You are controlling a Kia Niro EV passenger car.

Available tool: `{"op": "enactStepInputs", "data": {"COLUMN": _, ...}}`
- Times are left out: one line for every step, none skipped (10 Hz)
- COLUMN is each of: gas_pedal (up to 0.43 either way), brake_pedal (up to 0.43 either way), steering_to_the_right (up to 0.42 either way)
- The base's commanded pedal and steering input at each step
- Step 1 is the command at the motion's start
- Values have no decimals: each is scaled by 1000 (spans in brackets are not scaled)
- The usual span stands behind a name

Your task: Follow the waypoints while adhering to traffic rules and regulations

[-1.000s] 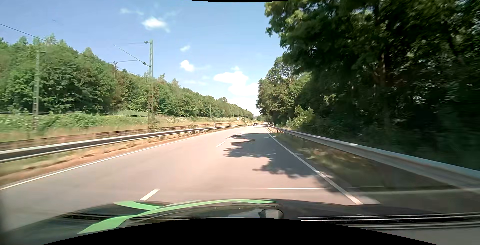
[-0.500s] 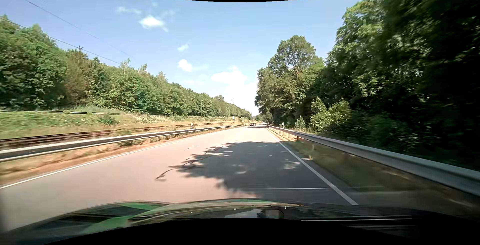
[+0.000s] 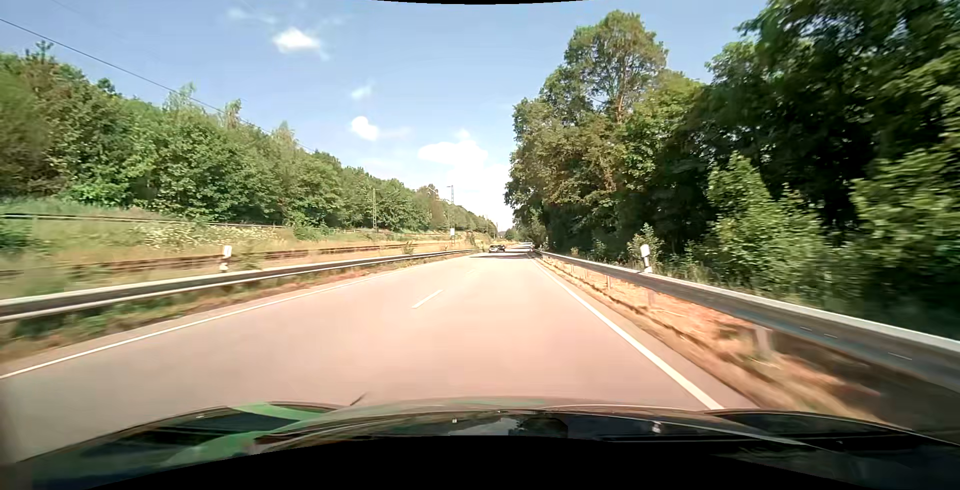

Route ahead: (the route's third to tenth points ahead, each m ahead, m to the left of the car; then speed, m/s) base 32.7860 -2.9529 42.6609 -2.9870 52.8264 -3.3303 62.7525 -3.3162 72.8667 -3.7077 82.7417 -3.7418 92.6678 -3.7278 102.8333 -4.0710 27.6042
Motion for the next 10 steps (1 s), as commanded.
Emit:
{"op": "enactStepInputs", "data": {"gas_pedal": 248, "brake_pedal": 0, "steering_to_the_right": 4}}
{"op": "enactStepInputs", "data": {"gas_pedal": 260, "brake_pedal": 0, "steering_to_the_right": 4}}
{"op": "enactStepInputs", "data": {"gas_pedal": 260, "brake_pedal": 0, "steering_to_the_right": 4}}
{"op": "enactStepInputs", "data": {"gas_pedal": 248, "brake_pedal": 0, "steering_to_the_right": 3}}
{"op": "enactStepInputs", "data": {"gas_pedal": 220, "brake_pedal": 0, "steering_to_the_right": 3}}
{"op": "enactStepInputs", "data": {"gas_pedal": 197, "brake_pedal": 0, "steering_to_the_right": 3}}
{"op": "enactStepInputs", "data": {"gas_pedal": 197, "brake_pedal": 0, "steering_to_the_right": 3}}
{"op": "enactStepInputs", "data": {"gas_pedal": 177, "brake_pedal": 0, "steering_to_the_right": 3}}
{"op": "enactStepInputs", "data": {"gas_pedal": 177, "brake_pedal": 0, "steering_to_the_right": 3}}
{"op": "enactStepInputs", "data": {"gas_pedal": 177, "brake_pedal": 0, "steering_to_the_right": 3}}
